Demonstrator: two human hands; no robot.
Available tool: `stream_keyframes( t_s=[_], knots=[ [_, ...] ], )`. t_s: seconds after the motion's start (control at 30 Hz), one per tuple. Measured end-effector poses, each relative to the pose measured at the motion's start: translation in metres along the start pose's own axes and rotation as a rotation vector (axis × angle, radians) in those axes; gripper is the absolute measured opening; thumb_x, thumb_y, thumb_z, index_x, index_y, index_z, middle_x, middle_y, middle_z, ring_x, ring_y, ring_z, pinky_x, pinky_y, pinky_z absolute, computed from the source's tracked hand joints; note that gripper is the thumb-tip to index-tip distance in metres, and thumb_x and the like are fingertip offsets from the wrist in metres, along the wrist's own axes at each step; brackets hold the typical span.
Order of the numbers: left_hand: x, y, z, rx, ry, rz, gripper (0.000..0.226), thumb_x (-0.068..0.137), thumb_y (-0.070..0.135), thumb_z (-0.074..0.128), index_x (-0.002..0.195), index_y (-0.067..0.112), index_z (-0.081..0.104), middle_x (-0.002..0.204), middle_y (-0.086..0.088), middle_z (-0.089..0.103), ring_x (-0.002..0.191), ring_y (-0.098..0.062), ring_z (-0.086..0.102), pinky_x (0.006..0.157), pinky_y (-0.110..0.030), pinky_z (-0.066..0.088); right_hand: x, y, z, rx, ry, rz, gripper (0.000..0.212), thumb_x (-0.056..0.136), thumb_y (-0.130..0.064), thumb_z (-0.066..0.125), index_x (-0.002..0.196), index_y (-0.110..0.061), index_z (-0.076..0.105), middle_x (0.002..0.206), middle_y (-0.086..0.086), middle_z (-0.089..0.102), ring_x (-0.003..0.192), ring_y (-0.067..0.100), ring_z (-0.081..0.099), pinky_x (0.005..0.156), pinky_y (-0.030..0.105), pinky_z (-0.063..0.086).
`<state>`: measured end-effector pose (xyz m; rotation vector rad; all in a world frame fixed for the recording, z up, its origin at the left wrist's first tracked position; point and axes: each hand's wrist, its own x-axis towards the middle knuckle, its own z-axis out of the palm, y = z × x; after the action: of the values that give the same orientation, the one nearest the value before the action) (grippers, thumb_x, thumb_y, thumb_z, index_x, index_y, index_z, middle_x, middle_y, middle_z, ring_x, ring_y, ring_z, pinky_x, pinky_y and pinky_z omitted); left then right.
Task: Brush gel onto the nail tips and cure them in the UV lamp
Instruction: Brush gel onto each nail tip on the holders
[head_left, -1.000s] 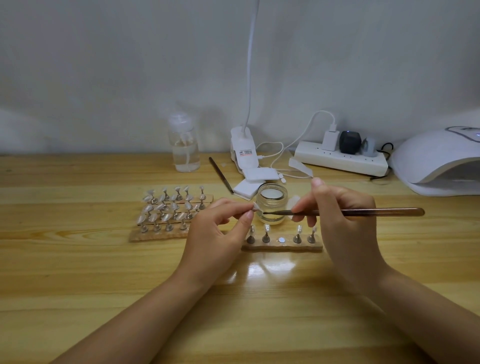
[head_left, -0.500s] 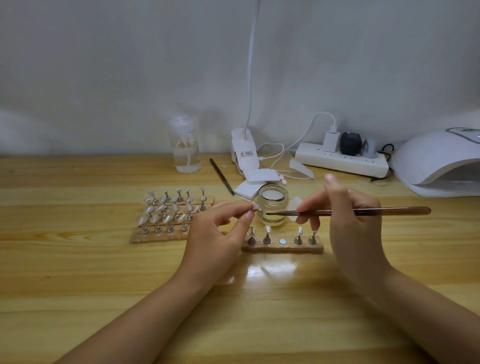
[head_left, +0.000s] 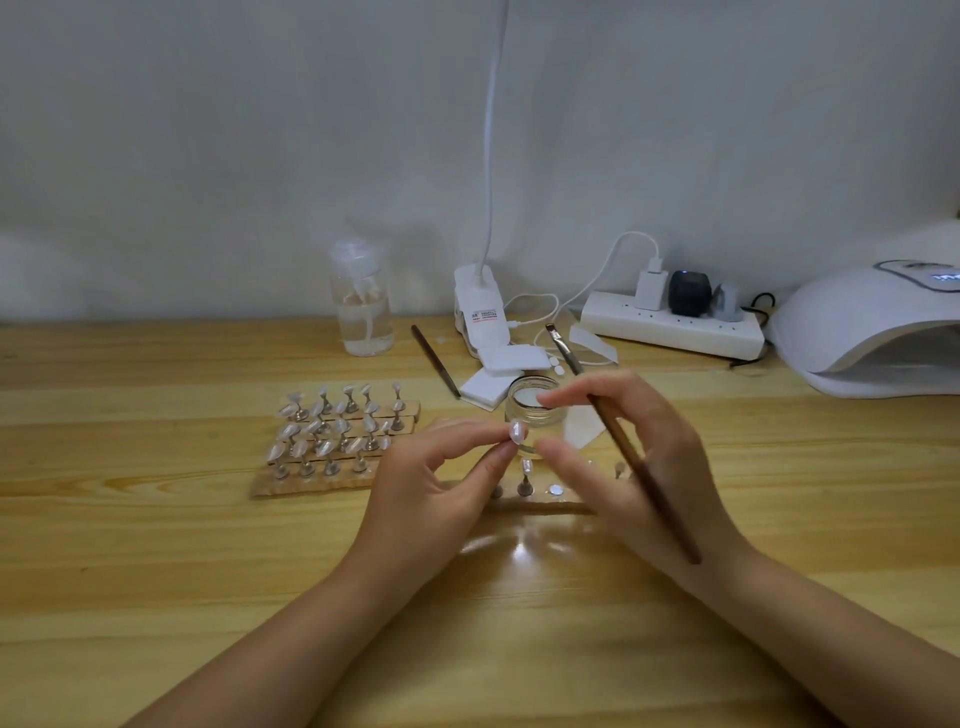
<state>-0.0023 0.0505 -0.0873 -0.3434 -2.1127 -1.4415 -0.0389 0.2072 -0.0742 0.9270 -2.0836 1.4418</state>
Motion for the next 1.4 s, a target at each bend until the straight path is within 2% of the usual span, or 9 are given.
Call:
stream_keyframes(
  t_s=[0.13,0.3,0.5,0.6,0.7,0.87,1.07,1.23,1.4],
  knots=[
    [-0.001,0.001,0.000,0.064,-0.051,0.076,0.020,0.076,0.017,0.067,0.093,0.027,0.066,0.092,0.015,0.067,0.091,-0.002,0.063,0.081,-0.017,0.048,-0.003,-0.001,0.008,-0.063,-0.050,-0.049,0.038,0.070,-0.040,0.064,0.101,-0.019,0.057,0.099,-0.011,0.062,0.095,0.000,0.058,0.082,0.013,0.044],
    [-0.002,0.002,0.000,0.078,-0.092,0.099,0.018,0.076,0.018,0.063,0.093,0.023,0.067,0.093,0.009,0.067,0.091,-0.006,0.062,0.082,-0.020,0.048,-0.006,0.002,0.008,-0.060,-0.010,-0.116,0.031,0.073,-0.031,0.064,0.096,-0.012,0.059,0.092,-0.009,0.064,0.089,0.002,0.062,0.083,0.034,0.051],
    [-0.003,0.003,-0.001,0.070,-0.138,0.065,0.020,0.076,0.018,0.064,0.096,0.018,0.070,0.096,0.006,0.069,0.094,-0.006,0.062,0.083,-0.025,0.049,-0.006,0.004,0.008,-0.039,0.003,-0.118,0.027,0.075,-0.028,0.065,0.096,-0.012,0.058,0.089,-0.010,0.064,0.088,0.000,0.061,0.082,0.018,0.049],
    [-0.003,0.003,-0.001,0.069,-0.174,0.038,0.026,0.076,0.020,0.070,0.102,0.024,0.067,0.100,0.011,0.068,0.098,-0.002,0.060,0.086,-0.018,0.046,-0.006,0.007,0.006,-0.037,0.038,-0.111,0.030,0.072,-0.022,0.074,0.095,-0.009,0.059,0.088,-0.015,0.061,0.088,-0.007,0.059,0.080,0.008,0.044],
    [-0.002,0.001,-0.001,0.095,-0.163,-0.014,0.035,0.072,0.026,0.072,0.105,0.031,0.062,0.103,0.014,0.065,0.100,0.003,0.056,0.086,-0.008,0.039,-0.002,0.010,-0.002,0.007,0.065,-0.084,0.031,0.072,-0.027,0.074,0.096,-0.015,0.057,0.089,-0.013,0.062,0.087,-0.004,0.061,0.075,0.009,0.047],
    [-0.002,-0.003,0.000,0.125,-0.181,-0.118,0.052,0.067,0.020,0.078,0.106,0.038,0.049,0.101,0.013,0.059,0.097,0.007,0.053,0.072,-0.001,0.038,0.003,0.020,-0.012,-0.044,0.015,-0.097,0.035,0.071,-0.029,0.076,0.096,-0.014,0.056,0.086,-0.004,0.064,0.085,-0.001,0.061,0.069,0.005,0.047],
    [-0.003,-0.006,-0.001,0.167,-0.228,-0.174,0.047,0.070,0.021,0.077,0.102,0.039,0.048,0.085,0.017,0.063,0.087,0.004,0.057,0.073,-0.013,0.046,-0.001,0.027,-0.009,-0.128,-0.147,-0.116,0.035,0.069,-0.025,0.079,0.093,-0.006,0.063,0.084,0.001,0.069,0.082,0.006,0.064,0.075,0.026,0.053],
    [-0.002,-0.007,-0.001,0.202,-0.251,-0.180,0.043,0.073,0.021,0.075,0.100,0.042,0.049,0.083,0.020,0.063,0.083,0.003,0.058,0.075,-0.017,0.046,-0.001,0.027,-0.009,-0.133,-0.182,-0.073,0.031,0.069,-0.023,0.077,0.093,-0.009,0.063,0.083,-0.001,0.069,0.081,0.005,0.064,0.069,0.029,0.052],
    [-0.002,-0.007,-0.001,0.219,-0.261,-0.167,0.042,0.075,0.018,0.073,0.099,0.042,0.048,0.081,0.017,0.062,0.083,0.004,0.057,0.071,-0.012,0.044,-0.001,0.027,-0.008,-0.148,-0.190,-0.062,0.031,0.068,-0.017,0.080,0.094,-0.011,0.063,0.083,-0.004,0.069,0.082,0.005,0.065,0.068,0.034,0.053]
  ],
)
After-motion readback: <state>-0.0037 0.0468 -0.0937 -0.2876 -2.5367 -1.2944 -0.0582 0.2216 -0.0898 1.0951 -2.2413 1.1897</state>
